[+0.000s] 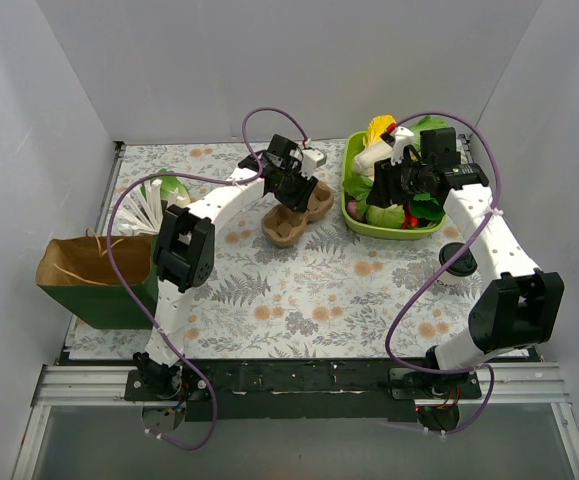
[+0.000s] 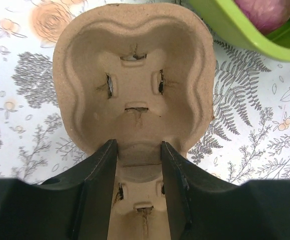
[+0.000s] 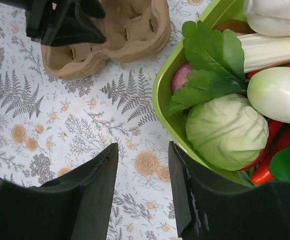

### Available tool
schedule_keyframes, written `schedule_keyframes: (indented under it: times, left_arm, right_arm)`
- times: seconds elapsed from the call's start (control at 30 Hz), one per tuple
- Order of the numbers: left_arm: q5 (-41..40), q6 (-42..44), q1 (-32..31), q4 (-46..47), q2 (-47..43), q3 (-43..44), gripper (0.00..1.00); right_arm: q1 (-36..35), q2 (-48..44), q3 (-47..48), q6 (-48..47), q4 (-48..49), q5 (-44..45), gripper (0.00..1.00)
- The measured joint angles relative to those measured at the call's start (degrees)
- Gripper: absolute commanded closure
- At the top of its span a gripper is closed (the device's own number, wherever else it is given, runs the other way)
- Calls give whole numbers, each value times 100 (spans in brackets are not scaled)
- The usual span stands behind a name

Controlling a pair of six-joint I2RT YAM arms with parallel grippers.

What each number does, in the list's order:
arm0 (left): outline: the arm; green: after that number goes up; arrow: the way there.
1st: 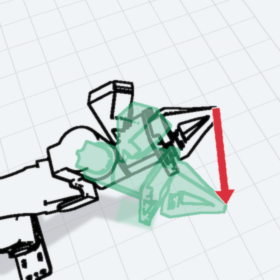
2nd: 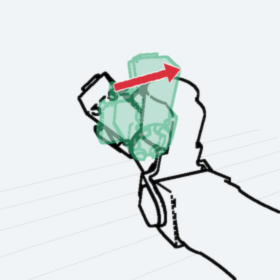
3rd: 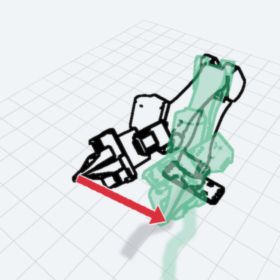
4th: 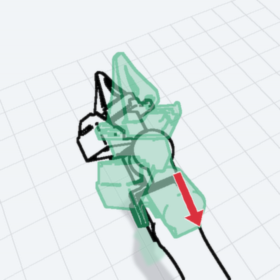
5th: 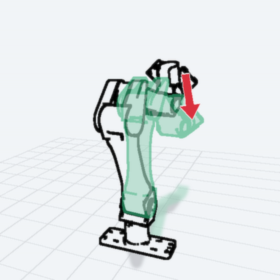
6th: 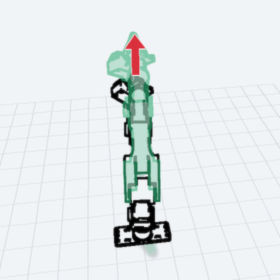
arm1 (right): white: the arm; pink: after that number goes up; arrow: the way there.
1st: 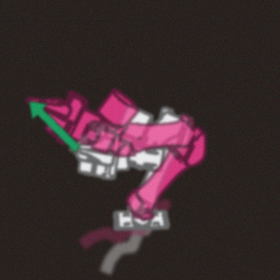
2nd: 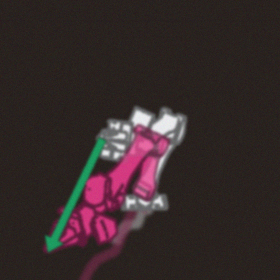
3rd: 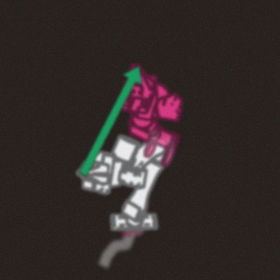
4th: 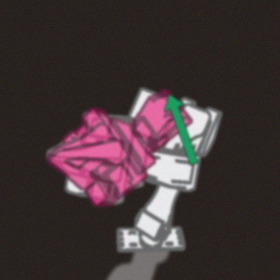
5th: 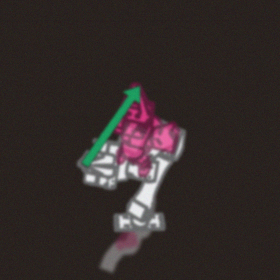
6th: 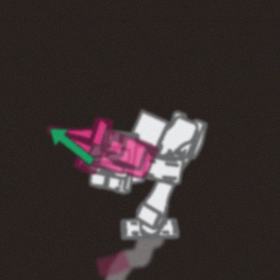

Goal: Pack the takeout coffee

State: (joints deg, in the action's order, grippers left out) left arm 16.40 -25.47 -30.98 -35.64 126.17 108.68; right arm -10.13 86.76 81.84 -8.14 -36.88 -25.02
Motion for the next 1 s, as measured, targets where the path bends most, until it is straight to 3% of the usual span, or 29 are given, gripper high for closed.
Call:
schedule_keyframes:
  times: [0.2, 0.43, 0.57, 0.67, 0.83, 0.9, 1.0]
  left_arm:
    - [-57, -44, 72, -278, -22, 719, 100]
    - [352, 428, 120, -704, -131, 717, 100]
    - [-24, 612, 133, -817, -175, 627, 100]
    - [490, 511, 393, -1373, -109, 1056, 100]
    - [870, 374, 723, -1373, -267, 1329, 100]
    - [1152, 411, 758, -1764, -175, 1770, 100]
    - [1075, 422, 686, -1558, -404, 1530, 100]
  right_arm:
    - [0, 7, 0, 0, 2, 2, 47]
    - [0, 7, 0, 0, 4, 24, 47]
    - [0, 7, -7, 0, 11, 39, 47]
    - [0, 7, -28, 0, 15, 44, 47]
    - [0, 7, -76, 2, 26, 17, 47]
    - [0, 7, -120, 7, 11, -35, 42]
    - [0, 7, -184, 39, 20, -337, 27]
